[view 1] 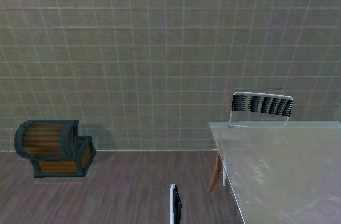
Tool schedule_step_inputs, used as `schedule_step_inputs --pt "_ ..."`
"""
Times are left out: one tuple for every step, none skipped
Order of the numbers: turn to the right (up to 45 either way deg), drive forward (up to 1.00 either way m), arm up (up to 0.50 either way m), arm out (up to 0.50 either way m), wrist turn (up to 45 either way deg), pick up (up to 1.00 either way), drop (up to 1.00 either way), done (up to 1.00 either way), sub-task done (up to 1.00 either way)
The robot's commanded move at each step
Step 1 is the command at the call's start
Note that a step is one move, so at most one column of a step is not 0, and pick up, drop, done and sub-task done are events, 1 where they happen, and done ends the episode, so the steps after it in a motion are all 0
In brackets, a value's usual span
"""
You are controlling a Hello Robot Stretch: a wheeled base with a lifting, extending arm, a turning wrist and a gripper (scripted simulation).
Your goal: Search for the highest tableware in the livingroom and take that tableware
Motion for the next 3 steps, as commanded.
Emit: schedule_step_inputs --pt "0.0 0.00 0.00 0.00 45.0 0.00 0.00 0.00 0.00" --pt "0.0 0.00 0.00 0.00 45.0 0.00 0.00 0.00 0.00" --pt "0.0 0.00 0.00 0.00 45.0 0.00 0.00 0.00 0.00"
